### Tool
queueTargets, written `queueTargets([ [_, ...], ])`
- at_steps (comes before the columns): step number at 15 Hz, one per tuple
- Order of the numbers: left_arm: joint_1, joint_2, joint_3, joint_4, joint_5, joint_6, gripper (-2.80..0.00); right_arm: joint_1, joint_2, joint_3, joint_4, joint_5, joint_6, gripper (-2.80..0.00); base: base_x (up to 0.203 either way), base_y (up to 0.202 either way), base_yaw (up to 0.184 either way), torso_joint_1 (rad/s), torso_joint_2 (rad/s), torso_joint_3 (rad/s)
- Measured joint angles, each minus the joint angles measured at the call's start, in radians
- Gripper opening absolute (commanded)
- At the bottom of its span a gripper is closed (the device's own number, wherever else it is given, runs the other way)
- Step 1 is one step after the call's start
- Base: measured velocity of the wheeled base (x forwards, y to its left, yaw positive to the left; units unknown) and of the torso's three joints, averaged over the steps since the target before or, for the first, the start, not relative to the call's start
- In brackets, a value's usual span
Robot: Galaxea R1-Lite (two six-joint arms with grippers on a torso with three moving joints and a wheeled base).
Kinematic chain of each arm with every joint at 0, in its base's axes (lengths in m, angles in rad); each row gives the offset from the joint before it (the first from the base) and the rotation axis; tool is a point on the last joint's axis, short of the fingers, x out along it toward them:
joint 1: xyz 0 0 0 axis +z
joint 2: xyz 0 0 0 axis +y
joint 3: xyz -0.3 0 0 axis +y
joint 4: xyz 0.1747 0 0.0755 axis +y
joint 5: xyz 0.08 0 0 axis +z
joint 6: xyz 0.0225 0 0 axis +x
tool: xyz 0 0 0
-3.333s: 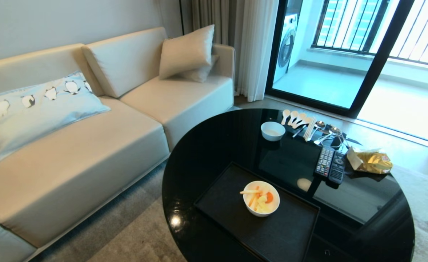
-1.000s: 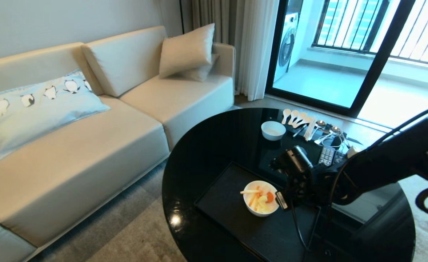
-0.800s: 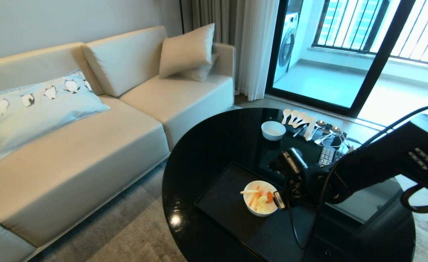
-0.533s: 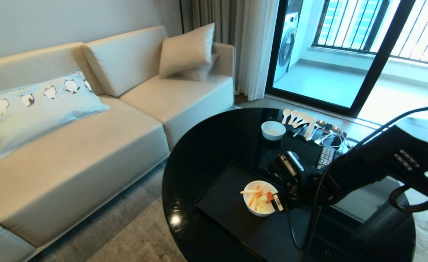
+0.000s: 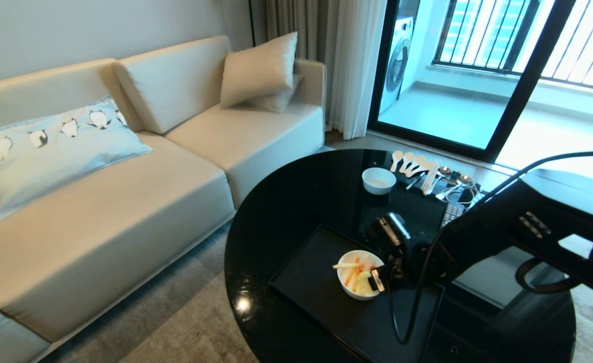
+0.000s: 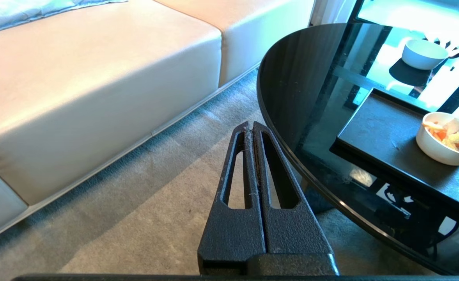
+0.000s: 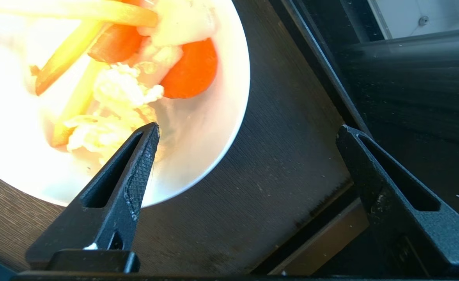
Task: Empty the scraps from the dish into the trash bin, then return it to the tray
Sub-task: Pick up the bowl with leftover food
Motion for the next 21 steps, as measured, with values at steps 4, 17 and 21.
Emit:
queueTargets([
  [4,0.000,0.000,0.000,0.000,0.000,0.000,-2.80,0.005,0.025,-0.007,-0.001,-0.014,0.032,0.00,0.000,0.000,0.000,0.000,0.00,0.000],
  [17,0.000,0.000,0.000,0.000,0.001,0.000,-2.80,-0.056,0.027,0.002,0.098,-0.078,0.166,0.00,0.000,0.000,0.000,0.000,0.00,0.000],
  [21,0.000,0.000,0.000,0.000,0.000,0.000,-2.80,-0.073,0.008,0.004,0.207,-0.095,0.263,0.00,0.000,0.000,0.000,0.000,0.00,0.000],
])
